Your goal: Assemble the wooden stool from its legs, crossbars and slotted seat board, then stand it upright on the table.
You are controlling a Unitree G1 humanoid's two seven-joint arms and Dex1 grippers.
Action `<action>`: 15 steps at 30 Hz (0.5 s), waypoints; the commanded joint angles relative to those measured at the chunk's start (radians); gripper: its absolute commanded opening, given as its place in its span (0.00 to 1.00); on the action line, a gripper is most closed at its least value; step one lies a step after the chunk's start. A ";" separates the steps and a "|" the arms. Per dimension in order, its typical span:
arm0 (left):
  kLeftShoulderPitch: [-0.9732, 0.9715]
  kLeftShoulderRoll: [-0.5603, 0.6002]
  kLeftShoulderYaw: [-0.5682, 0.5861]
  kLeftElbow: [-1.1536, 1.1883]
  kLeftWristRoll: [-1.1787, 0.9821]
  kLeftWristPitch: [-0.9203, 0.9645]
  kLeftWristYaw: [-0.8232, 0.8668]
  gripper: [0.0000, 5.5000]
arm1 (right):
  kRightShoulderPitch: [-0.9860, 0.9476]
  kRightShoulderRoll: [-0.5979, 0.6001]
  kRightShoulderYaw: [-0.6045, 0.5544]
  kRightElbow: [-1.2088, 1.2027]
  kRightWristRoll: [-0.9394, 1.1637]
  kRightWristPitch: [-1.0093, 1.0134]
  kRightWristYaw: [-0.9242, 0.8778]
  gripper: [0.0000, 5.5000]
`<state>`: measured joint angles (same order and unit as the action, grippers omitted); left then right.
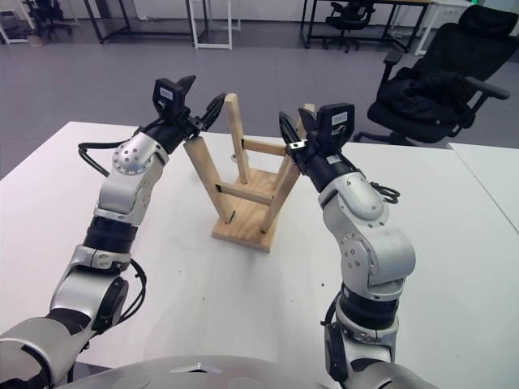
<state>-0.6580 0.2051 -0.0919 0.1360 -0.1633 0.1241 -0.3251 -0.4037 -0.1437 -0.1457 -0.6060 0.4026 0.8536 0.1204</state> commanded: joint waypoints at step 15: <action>0.292 0.055 0.149 -0.281 -0.037 0.318 0.138 0.67 | -0.029 -0.120 0.389 -0.156 -0.079 0.124 -0.011 0.34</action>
<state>-0.4311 0.2601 0.1000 -0.1606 -0.2419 0.4300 -0.1890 -0.5066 -0.2440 0.2245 -0.7850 0.3363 0.9432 0.1042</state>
